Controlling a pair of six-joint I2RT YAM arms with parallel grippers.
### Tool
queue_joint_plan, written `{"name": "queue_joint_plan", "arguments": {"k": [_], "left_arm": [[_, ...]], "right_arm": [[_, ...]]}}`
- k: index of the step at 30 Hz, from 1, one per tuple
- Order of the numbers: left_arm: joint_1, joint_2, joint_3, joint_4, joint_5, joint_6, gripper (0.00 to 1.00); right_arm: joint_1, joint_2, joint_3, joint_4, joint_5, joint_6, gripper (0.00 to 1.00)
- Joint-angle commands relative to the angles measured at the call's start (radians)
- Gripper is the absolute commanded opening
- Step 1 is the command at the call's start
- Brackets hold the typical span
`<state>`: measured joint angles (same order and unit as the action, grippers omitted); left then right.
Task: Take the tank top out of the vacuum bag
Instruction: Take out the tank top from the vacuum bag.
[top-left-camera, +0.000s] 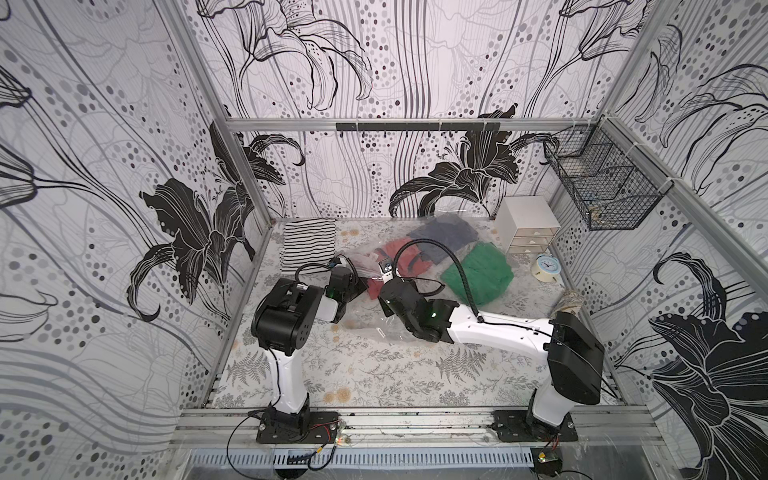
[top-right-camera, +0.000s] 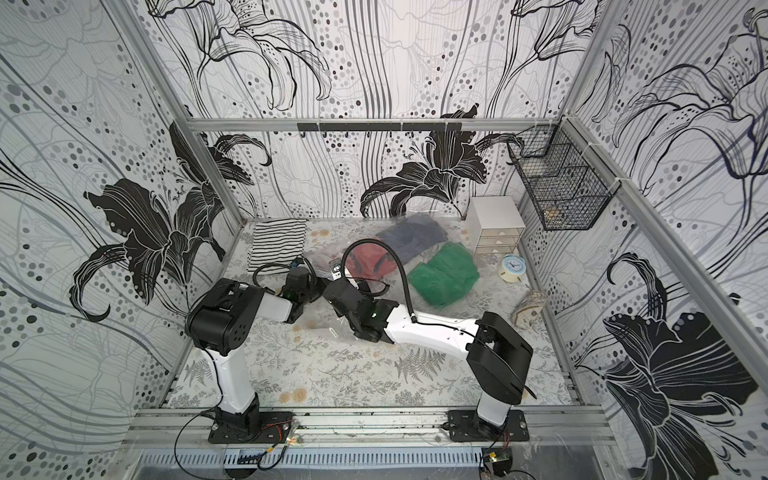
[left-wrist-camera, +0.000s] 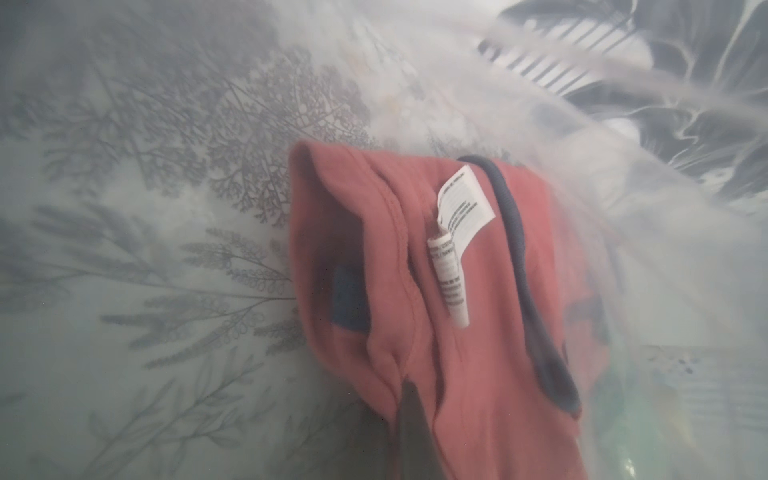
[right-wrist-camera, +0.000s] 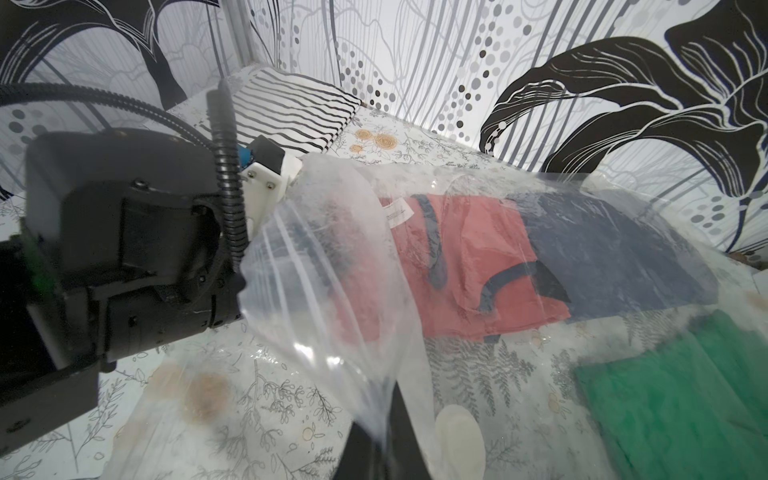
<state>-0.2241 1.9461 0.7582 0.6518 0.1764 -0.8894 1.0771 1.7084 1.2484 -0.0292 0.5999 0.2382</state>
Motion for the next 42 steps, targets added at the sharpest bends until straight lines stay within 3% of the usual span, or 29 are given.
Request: {"name": "queue_joint_plan", "arguments": {"k": [1, 8, 17, 25, 31, 38, 42], "left_arm": [[-0.005, -0.037, -0.008, 0.008, -0.003, -0.011, 0.0], [0.003, -0.189, -0.015, -0.155, -0.003, 0.045, 0.0], [0.101, -0.318, -0.008, -0.417, 0.067, 0.061, 0.0], [0.153, -0.349, -0.103, -0.42, 0.096, 0.038, 0.0], [0.18, -0.506, -0.135, -0.568, 0.112, 0.034, 0.0], [0.337, -0.768, -0.128, -0.937, 0.073, 0.127, 0.0], [0.449, -0.791, -0.112, -1.07, 0.068, 0.174, 0.0]], "right_arm": [[-0.002, -0.033, -0.011, -0.014, 0.037, 0.001, 0.0], [-0.009, 0.007, 0.011, -0.037, 0.049, 0.016, 0.0], [-0.026, 0.042, 0.027, -0.063, 0.04, 0.052, 0.0], [-0.036, 0.051, 0.029, -0.067, 0.036, 0.067, 0.0], [-0.051, 0.052, 0.031, -0.082, 0.036, 0.086, 0.0], [-0.056, 0.046, 0.02, -0.069, 0.031, 0.088, 0.0], [-0.057, 0.045, 0.02, -0.064, 0.028, 0.089, 0.0]]}}
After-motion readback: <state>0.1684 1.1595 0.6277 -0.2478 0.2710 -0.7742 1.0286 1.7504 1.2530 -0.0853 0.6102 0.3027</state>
